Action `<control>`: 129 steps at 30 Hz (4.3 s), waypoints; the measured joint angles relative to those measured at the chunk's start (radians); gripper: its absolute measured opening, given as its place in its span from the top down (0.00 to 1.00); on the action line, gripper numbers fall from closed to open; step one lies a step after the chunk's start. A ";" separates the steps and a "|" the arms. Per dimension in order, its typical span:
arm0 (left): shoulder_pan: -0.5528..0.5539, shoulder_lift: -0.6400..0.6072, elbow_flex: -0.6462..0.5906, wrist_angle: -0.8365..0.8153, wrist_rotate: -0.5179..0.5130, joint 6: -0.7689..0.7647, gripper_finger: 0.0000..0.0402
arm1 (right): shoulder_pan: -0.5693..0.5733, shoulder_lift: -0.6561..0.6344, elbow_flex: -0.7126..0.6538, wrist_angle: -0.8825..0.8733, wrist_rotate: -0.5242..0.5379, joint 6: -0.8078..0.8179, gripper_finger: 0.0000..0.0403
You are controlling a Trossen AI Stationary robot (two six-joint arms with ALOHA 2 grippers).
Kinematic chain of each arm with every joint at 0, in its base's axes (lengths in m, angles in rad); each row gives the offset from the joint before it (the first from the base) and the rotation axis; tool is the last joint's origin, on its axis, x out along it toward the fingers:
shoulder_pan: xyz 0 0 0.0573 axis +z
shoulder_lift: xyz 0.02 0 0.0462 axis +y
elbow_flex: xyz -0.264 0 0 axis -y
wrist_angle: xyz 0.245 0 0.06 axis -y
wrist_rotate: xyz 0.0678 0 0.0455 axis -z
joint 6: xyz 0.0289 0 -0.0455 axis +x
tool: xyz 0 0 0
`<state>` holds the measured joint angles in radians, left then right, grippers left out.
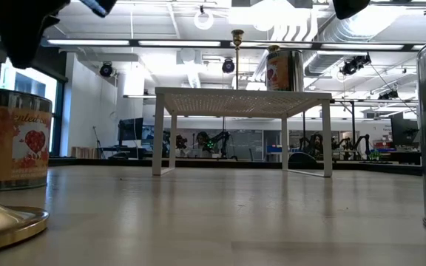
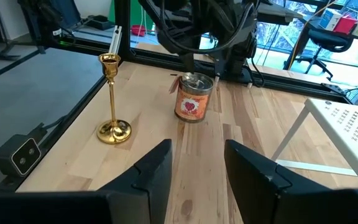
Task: Pick & Place candle stick holders
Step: Put the left silver candle on the shelf aligned with the other silver candle
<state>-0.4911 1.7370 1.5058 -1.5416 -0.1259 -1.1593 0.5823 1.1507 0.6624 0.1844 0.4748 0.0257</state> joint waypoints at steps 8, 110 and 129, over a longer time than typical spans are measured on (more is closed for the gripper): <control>0.000 0.000 -0.013 0.001 0.003 0.001 0.03 | 0.000 0.000 0.000 -0.007 0.000 0.000 0.65; 0.000 0.000 -0.013 0.524 -0.128 0.167 0.00 | 0.001 0.000 0.000 -0.003 -0.119 0.019 0.65; 0.079 -0.031 -0.013 0.167 0.113 -0.023 0.00 | 0.001 0.000 0.000 -0.003 -0.119 0.019 0.65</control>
<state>-0.4126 1.7064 1.4925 -1.3751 -0.0126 -1.1826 0.5831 1.1507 0.6624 0.1814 0.3561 0.0448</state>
